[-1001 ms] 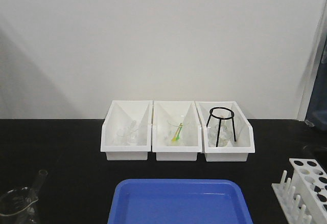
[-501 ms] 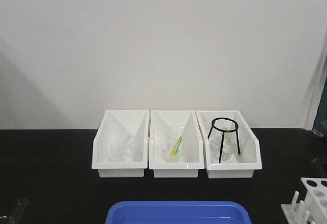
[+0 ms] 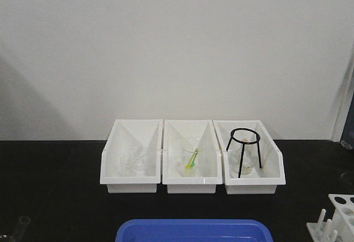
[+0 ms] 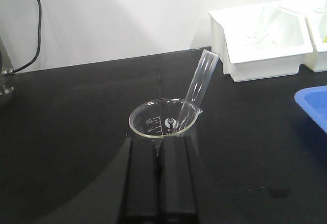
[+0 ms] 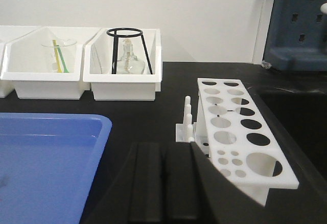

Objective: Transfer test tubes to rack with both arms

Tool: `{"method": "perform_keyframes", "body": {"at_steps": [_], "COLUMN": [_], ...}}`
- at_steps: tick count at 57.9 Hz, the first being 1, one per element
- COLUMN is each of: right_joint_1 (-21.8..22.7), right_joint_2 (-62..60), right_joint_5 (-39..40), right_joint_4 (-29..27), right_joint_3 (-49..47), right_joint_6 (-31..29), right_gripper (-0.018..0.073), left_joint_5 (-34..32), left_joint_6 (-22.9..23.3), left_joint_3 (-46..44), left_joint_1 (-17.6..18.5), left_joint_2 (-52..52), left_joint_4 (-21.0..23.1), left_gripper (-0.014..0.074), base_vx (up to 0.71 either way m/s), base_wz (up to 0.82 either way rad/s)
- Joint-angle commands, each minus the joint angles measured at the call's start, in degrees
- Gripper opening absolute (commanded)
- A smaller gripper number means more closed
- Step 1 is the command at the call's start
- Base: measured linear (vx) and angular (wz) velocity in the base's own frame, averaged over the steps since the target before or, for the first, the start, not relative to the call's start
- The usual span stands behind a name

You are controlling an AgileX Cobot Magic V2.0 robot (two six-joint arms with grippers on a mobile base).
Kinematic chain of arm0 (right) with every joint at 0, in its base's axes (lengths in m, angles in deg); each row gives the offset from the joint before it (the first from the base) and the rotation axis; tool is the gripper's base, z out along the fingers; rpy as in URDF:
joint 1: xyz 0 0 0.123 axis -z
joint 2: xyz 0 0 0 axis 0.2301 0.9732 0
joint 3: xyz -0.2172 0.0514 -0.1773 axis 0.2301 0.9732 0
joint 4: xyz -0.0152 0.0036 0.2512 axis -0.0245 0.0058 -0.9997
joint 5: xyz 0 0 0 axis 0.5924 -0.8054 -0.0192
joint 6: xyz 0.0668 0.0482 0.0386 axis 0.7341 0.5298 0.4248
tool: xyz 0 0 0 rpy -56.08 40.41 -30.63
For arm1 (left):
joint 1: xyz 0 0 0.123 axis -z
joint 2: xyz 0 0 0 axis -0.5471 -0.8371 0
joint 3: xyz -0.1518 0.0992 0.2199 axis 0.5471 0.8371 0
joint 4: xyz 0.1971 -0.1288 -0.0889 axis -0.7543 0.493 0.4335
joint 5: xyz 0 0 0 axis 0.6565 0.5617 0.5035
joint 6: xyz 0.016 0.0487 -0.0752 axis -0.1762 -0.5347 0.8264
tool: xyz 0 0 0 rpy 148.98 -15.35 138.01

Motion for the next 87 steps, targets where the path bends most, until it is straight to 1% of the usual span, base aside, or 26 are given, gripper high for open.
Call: {"method": "perform_keyframes", "body": {"at_steps": [1, 21, 31, 36, 49, 50, 52, 56, 63, 64, 65, 67, 70, 72, 74, 79, 87], "right_joint_1": [-0.1, -0.1, -0.1, -0.1, -0.1, -0.1, -0.1, -0.1, -0.1, -0.1, -0.1, -0.1, -0.1, -0.1, -0.1, -0.1, -0.1], "right_joint_2": [-0.4, -0.4, -0.4, -0.4, -0.4, -0.4, -0.4, -0.4, -0.4, -0.4, -0.4, -0.4, -0.4, -0.2, 0.4, 3.1, 12.3], "right_joint_5": [4.7, 4.8, 8.2, 9.1, 9.4, 10.7, 12.1, 15.9, 22.7, 23.1, 23.4, 23.3, 22.6, 22.2, 22.0, 20.8, 19.0], "right_joint_4": [0.5, 0.9, 4.1, 4.0, 3.8, 3.9, 3.7, 3.2, 0.9, 0.4, -0.1, -0.9, -1.2, -1.2, -1.2, -1.2, -0.7], "right_joint_3": [0.6, 0.6, 0.6, 0.6, 0.6, 0.6, 0.6, 0.6, 0.1, -0.1, -0.9, -2.0, -4.4, -6.5, -8.8, -14.6, -25.6], "right_joint_6": [-0.3, -0.5, -3.8, -3.9, -3.9, -3.9, -3.8, -3.2, -0.9, -0.6, -0.1, 0.0, 0.0, -0.1, -0.1, -0.1, -0.8], "right_gripper": [-0.0008, -0.0008, -0.0008, -0.0008, -0.0008, -0.0008, -0.0008, -0.0008, -0.0008, -0.0008, -0.0008, -0.0008, -0.0008, -0.0008, -0.0008, -0.0008, -0.0008], "left_joint_5": [-4.6, -4.6, -5.3, -6.8, -7.7, -8.0, -9.4, -15.1, -29.3, -31.0, -33.8, -35.2, -34.1, -32.5, -30.7, -24.7, -20.1], "left_joint_6": [0.4, 0.4, 0.0, -1.4, -1.4, -1.4, -1.3, -0.8, -0.6, -0.2, 1.3, 3.8, 7.2, 8.8, 9.5, 9.1, 5.9], "left_joint_3": [1.6, 1.6, 1.6, 1.6, 1.3, 1.2, 0.9, 0.9, 0.9, 0.8, 0.7, -0.1, -2.3, -4.5, -6.5, -13.6, -26.1], "left_joint_1": [0.0, 0.0, 0.0, 0.0, 0.0, 0.0, 0.0, 0.0, 0.0, 0.0, 0.0, 0.0, 0.0, 0.0, 0.0, 0.0, 0.0], "left_joint_2": [0.0, 0.0, 0.0, 0.0, 0.0, 0.0, 0.0, 0.0, 0.0, 0.0, 0.0, 0.0, -0.1, -0.2, -0.5, -2.8, -11.8], "left_joint_4": [0.1, 0.1, -0.1, -0.9, -0.9, -0.9, -0.9, -0.8, -0.3, 0.1, 0.5, 2.1, 4.1, 4.6, 4.6, 4.4, 3.9], "left_gripper": [-0.0020, -0.0020, -0.0020, -0.0020, -0.0020, -0.0020, -0.0020, -0.0020, -0.0020, -0.0020, -0.0020, -0.0020, -0.0020, -0.0020, -0.0020, -0.0020, -0.0020], "base_vx": [0.00, 0.00, 0.00, 0.00, 0.00, 0.00, 0.00, 0.00, 0.00, 0.00, 0.00, 0.00, 0.00, 0.00, 0.00, 0.00, 0.00], "base_wz": [0.00, 0.00, 0.00, 0.00, 0.00, 0.00, 0.00, 0.00, 0.00, 0.00, 0.00, 0.00, 0.00, 0.00, 0.00, 0.00, 0.00]}}
